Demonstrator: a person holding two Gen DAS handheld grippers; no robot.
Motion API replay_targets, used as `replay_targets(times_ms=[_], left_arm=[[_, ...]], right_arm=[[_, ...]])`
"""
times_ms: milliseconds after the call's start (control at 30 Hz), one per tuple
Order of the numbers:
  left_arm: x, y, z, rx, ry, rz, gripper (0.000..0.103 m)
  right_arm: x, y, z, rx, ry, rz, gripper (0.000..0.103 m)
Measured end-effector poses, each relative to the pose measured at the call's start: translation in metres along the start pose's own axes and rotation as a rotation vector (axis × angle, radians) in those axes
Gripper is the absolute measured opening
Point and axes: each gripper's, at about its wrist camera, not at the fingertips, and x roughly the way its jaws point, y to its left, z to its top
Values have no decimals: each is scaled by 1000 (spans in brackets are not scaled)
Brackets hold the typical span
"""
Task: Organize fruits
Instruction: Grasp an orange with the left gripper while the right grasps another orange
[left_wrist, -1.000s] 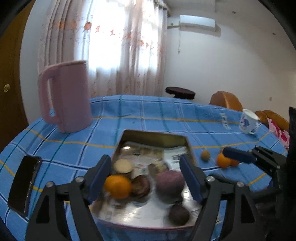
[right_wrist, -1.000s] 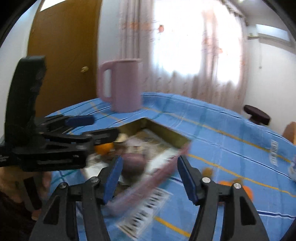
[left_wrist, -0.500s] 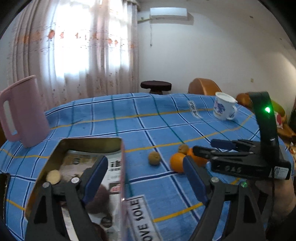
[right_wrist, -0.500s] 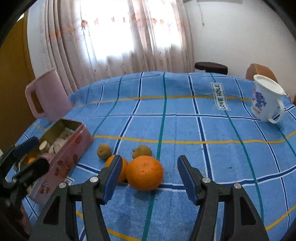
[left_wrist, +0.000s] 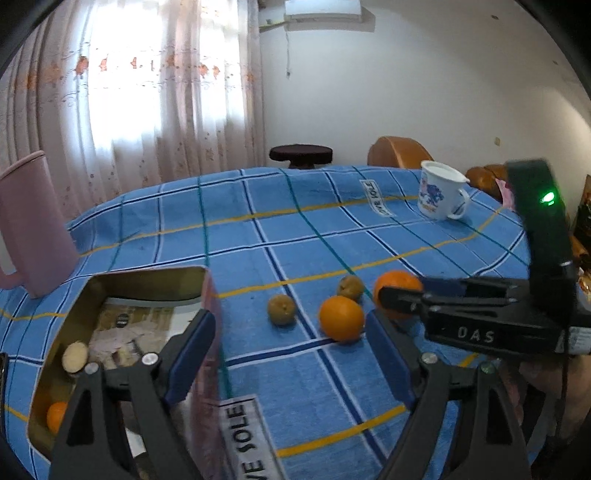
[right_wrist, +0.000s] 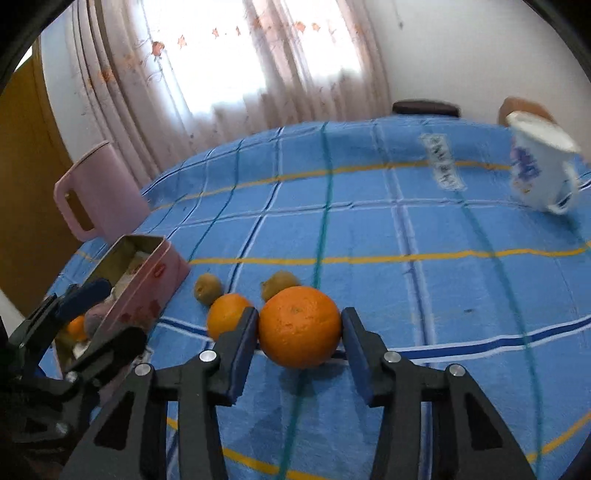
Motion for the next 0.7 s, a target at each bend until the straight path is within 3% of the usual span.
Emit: replay_targets(times_ms=[100, 233, 300, 400, 633, 700], left_arm=[[13, -8, 2, 8, 36, -24, 85], [31, -16, 6, 10, 91, -58, 81], [40, -21, 7, 15, 123, -70, 65], [52, -25, 9, 14, 166, -96, 53], [66, -31, 9, 16, 220, -116, 46], [70, -27, 9, -3, 239, -128, 39]], right_arm=[[-9, -3, 0, -11, -34, -69, 47], [-13, -13, 2, 5, -48, -93, 47], [-15, -16, 1, 11, -55, -91, 48], [-16, -15, 2, 5, -58, -95, 48], [-14, -12, 1, -7, -50, -92, 48], [-14, -12, 1, -7, -46, -88, 48]])
